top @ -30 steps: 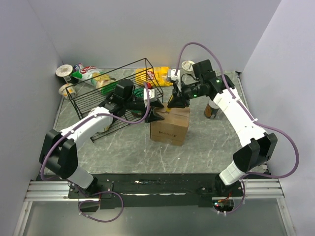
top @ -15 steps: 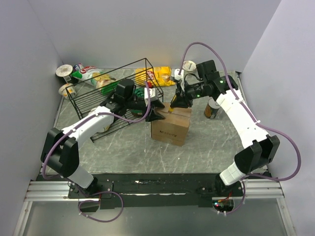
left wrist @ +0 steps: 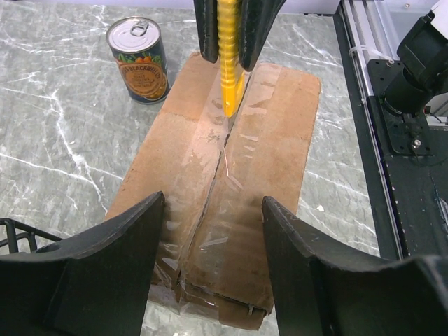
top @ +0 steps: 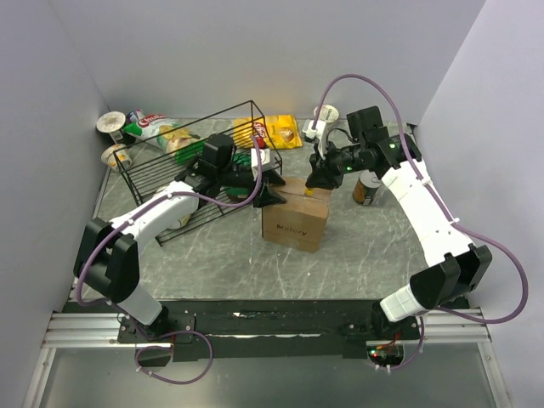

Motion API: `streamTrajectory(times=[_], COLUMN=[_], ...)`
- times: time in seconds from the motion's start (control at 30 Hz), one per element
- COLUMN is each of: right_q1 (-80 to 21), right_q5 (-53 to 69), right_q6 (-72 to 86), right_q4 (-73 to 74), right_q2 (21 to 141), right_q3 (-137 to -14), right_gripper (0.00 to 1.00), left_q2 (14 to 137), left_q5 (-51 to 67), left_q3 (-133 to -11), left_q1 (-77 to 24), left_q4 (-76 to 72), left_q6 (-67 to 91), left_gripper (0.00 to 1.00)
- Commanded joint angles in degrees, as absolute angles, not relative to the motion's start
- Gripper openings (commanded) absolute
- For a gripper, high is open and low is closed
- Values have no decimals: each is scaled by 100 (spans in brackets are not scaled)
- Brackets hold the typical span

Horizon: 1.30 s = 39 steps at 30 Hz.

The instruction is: Unpack the express box

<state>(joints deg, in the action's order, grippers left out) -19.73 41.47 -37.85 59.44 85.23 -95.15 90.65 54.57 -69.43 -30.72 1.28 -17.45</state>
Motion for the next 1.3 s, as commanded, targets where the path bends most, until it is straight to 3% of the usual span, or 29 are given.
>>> streamTrajectory(times=[0.0, 0.53, 0.83, 1.27], right_q1=[-1907, -1345, -993, -1300], right_q5=[3867, 3902, 3675, 2901], right_q6=[-3744, -4228, -3201, -2786], right_q4=[6363, 7058, 5828, 5704], right_q2=[8174, 7902, 7032, 6943], right_q3=[-9448, -9431, -8324, -8534], right_gripper=[0, 0, 0, 0], left_q2=[9457, 9589, 9800, 9650], left_q5=[4632, 4448, 4219, 5316], left_q3=[-6706, -6750, -6934, -7663], left_q1=[-2979, -2979, -2979, -2979], left_q4=[1169, 1309, 1459, 933], left_q6=[-1916, -2074, -2048, -1495], left_gripper=[62, 60, 57, 60])
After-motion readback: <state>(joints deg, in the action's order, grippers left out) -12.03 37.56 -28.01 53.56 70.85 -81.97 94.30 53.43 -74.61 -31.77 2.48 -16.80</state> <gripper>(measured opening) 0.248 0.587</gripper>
